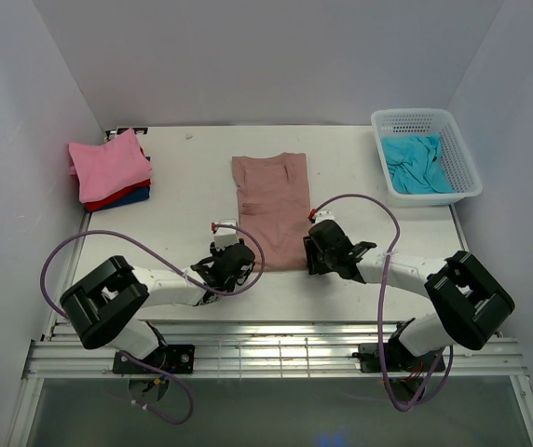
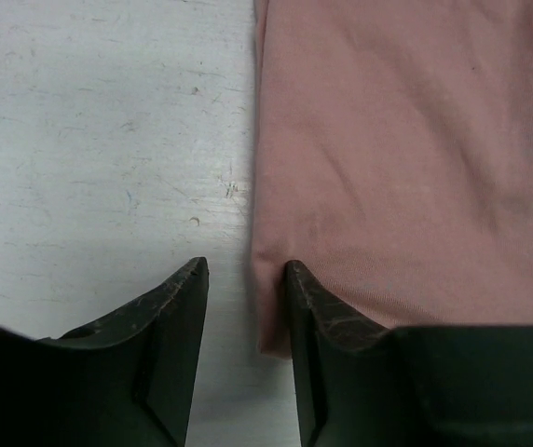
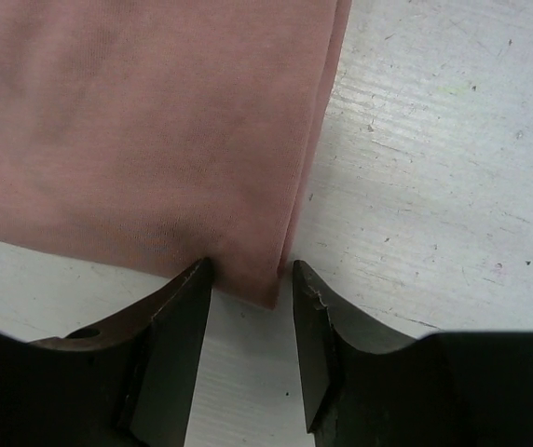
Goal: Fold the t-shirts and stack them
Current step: Grab one side of the 2/3 rectangular tshirt with both arms
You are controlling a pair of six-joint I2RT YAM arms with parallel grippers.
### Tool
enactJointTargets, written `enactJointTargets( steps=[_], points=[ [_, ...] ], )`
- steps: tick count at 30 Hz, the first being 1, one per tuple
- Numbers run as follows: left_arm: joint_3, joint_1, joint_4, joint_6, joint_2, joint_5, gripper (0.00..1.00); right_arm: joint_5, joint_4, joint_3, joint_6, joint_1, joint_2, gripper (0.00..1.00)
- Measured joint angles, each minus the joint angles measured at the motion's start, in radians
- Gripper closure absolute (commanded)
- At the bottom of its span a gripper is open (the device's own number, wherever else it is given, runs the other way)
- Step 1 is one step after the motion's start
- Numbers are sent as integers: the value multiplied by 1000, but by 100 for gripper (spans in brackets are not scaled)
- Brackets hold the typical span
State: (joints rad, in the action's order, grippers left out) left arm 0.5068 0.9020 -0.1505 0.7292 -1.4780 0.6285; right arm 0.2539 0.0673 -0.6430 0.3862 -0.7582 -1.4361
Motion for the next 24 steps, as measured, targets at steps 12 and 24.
enactJointTargets(
  steps=[12, 24],
  points=[
    [13, -3, 13, 30, -2, -53, 94, -20, -39, 4, 4, -3, -11, 84],
    [17, -3, 55, 55, 21, -88, 100, -19, -37, 5, 8, -4, -5, 92]
  ],
)
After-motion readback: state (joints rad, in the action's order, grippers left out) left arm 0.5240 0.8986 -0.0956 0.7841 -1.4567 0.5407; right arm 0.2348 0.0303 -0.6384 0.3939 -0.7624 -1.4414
